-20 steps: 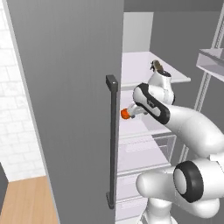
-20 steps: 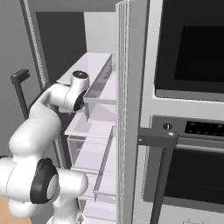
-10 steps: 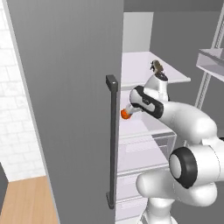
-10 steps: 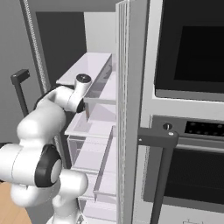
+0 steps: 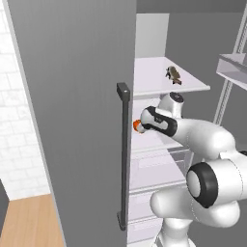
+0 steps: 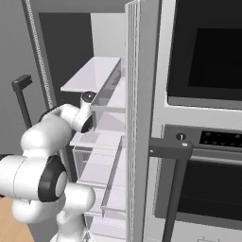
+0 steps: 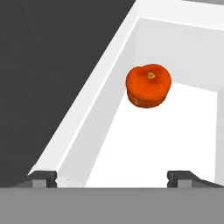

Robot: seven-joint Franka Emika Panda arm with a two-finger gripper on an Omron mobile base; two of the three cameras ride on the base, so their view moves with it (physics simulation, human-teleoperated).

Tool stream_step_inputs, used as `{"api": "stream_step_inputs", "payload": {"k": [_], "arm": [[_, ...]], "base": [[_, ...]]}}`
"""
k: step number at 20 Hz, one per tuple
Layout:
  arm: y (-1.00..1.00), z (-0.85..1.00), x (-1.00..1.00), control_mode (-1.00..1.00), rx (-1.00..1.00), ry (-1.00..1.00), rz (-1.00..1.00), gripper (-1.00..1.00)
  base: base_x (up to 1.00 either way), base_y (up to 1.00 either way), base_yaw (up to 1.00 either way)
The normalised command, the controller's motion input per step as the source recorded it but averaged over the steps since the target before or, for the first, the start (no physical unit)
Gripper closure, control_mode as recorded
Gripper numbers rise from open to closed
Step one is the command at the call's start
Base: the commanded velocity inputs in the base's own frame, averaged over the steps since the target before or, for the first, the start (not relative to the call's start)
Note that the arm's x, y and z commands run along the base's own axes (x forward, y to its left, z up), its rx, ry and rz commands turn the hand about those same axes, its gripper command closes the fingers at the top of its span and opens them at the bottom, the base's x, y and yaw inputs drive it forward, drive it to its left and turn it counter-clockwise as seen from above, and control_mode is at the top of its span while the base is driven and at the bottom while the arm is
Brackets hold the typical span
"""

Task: Place one squash and one fish in each tupperware on the nearby counter, to pack two identical lunches.

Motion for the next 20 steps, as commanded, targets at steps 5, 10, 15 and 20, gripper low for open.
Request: {"api": "stream_step_inputs", "payload": {"k": [5, 10, 15, 20], "arm": [[0.04, -0.05, 0.84, -1.00, 0.00, 0.00, 0.00, -1.00], [0.00, -0.12, 0.53, -1.00, 0.00, 0.00, 0.00, -1.00], [-0.07, -0.15, 0.52, -1.00, 0.00, 0.00, 0.00, -1.00], [-0.11, 0.00, 0.41, -1.00, 0.00, 0.00, 0.00, -1.00]], "base": [[0.00, 0.00, 0.00], [0.00, 0.00, 0.00], [0.00, 0.00, 0.00], [0.00, 0.00, 0.00]]}}
